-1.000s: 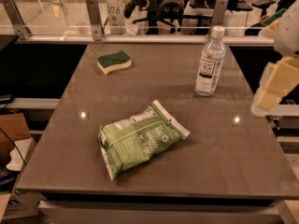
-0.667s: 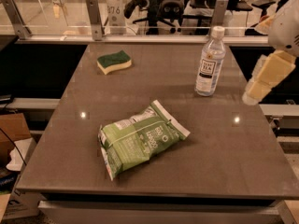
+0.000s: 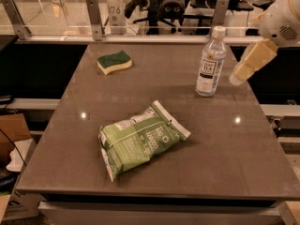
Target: Pick blue plastic bottle
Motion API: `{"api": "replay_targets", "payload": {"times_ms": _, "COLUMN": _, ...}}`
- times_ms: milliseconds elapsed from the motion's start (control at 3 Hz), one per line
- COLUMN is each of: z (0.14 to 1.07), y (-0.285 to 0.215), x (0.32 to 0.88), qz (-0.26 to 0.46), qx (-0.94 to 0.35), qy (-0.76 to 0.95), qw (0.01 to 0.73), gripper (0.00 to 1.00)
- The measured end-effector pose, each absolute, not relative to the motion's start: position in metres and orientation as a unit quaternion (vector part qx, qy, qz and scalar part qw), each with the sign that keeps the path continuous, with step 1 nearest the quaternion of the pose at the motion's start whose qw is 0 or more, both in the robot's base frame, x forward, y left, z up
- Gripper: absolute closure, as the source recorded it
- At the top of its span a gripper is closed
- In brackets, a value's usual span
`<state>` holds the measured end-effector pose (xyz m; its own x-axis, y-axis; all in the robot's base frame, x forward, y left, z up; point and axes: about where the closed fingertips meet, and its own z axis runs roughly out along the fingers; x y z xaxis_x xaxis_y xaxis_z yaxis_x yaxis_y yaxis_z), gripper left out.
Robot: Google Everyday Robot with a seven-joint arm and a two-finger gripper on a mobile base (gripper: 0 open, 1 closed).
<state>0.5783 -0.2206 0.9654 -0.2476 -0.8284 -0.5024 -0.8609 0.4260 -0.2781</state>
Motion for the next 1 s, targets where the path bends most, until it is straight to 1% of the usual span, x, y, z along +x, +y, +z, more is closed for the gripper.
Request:
{"api": "replay_targets", "payload": {"times_ms": 667, "z": 0.94, "y": -0.21, "x": 0.625, "qz": 0.086, "qx": -0.506, "qy": 0.801, "qw": 0.308, "gripper": 0.0}}
{"api": "replay_targets", "payload": {"times_ms": 1000, "z": 0.929, "y": -0.203, "x": 0.633, "qz": 0.107, "qx": -0.497, "qy": 0.805, "qw": 0.304, "gripper": 0.0}}
